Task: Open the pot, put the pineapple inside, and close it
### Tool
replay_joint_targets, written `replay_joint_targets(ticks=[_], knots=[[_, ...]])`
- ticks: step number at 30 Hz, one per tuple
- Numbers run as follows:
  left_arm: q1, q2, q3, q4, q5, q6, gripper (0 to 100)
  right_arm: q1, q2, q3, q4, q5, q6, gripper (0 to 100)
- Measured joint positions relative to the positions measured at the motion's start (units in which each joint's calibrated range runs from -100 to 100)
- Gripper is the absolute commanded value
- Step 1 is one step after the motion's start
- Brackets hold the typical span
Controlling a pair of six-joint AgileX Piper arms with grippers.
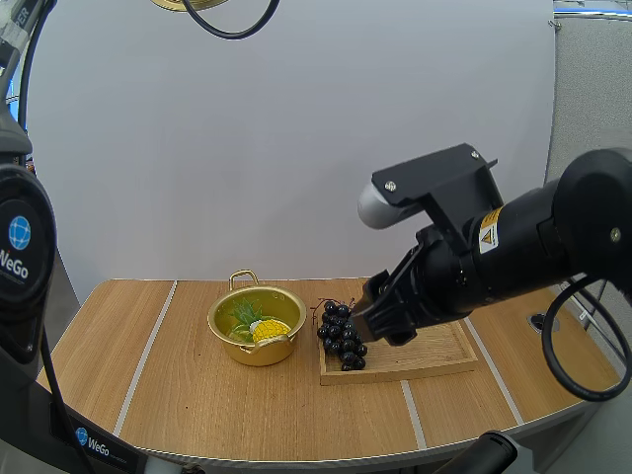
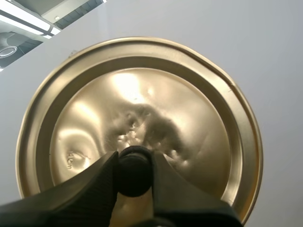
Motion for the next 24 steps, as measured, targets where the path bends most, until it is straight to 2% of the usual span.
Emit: replay_joint_targets(ticks=[2, 3, 5, 7, 8, 14, 24], knots=[[0.00, 0.0, 0.0, 0.0, 0.0, 0.0, 0, 0.0, 0.0, 0.3, 0.1, 0.0, 0.0, 100], [0.00, 0.0, 0.0, 0.0, 0.0, 0.0, 0, 0.0, 0.0, 0.3, 0.1, 0.0, 0.0, 95], [0.00, 0.0, 0.0, 0.0, 0.0, 0.0, 0, 0.0, 0.0, 0.3, 0.1, 0.0, 0.0, 66], [0.00, 0.0, 0.0, 0.0, 0.0, 0.0, 0, 0.0, 0.0, 0.3, 0.6, 0.0, 0.0, 17], [0.00, 0.0, 0.0, 0.0, 0.0, 0.0, 0, 0.0, 0.0, 0.3, 0.7, 0.0, 0.1, 0], [0.00, 0.0, 0.0, 0.0, 0.0, 0.0, 0, 0.0, 0.0, 0.3, -0.3, 0.0, 0.5, 0], [0.00, 0.0, 0.0, 0.0, 0.0, 0.0, 0, 0.0, -0.3, 0.3, 2.2, 0.0, 0.7, 0]])
